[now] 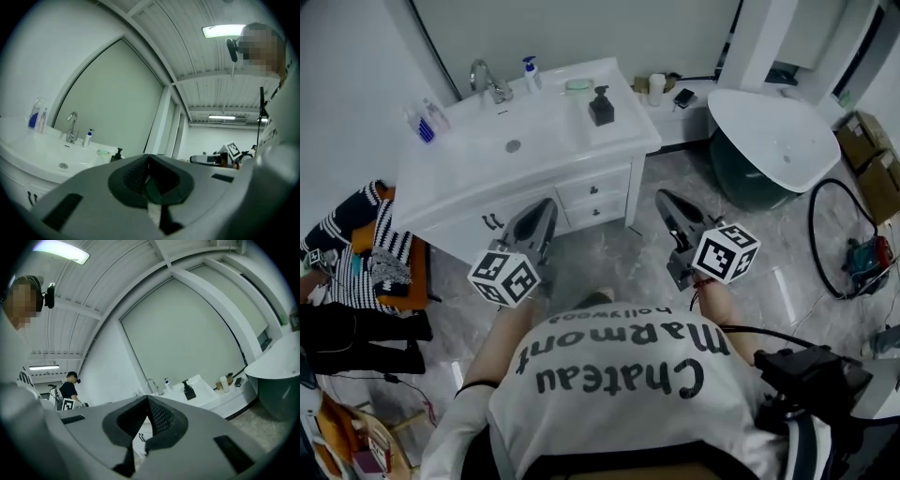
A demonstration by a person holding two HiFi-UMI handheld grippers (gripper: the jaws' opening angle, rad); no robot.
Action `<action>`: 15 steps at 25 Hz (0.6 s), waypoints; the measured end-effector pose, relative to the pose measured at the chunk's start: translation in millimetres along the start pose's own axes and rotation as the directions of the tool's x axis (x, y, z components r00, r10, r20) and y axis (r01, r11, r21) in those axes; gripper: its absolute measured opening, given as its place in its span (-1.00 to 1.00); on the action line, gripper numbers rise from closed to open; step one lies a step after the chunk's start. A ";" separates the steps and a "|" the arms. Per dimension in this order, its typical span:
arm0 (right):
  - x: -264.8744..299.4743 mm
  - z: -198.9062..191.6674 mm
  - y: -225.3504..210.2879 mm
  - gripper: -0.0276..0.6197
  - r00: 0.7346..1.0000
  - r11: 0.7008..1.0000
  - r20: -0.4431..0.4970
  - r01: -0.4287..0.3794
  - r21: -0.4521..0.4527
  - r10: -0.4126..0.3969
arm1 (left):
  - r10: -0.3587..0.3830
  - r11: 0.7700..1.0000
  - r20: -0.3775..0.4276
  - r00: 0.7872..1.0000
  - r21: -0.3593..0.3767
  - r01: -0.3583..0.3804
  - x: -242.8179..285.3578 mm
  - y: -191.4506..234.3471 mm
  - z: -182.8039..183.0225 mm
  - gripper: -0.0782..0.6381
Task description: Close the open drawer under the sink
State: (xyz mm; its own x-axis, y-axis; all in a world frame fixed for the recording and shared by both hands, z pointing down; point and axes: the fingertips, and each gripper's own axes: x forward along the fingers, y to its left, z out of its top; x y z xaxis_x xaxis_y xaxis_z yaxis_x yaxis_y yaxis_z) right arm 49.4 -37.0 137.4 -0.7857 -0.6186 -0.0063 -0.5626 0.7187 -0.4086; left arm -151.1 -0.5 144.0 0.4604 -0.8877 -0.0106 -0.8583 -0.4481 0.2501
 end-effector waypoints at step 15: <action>8.3 -10.3 7.4 -0.88 0.999 0.999 -0.051 -0.003 -0.053 0.000 | 0.028 1.000 0.022 0.999 -0.015 -0.027 -7.7 11.5 4.6 -0.76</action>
State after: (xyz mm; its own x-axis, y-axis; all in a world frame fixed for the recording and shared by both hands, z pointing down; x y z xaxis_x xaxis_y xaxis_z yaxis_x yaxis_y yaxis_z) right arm 36.1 -33.6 143.7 -0.7979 -0.6015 0.0400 -0.5731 0.7364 -0.3594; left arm -165.5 0.7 142.5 0.4316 -0.9017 -0.0246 -0.8670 -0.4222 0.2646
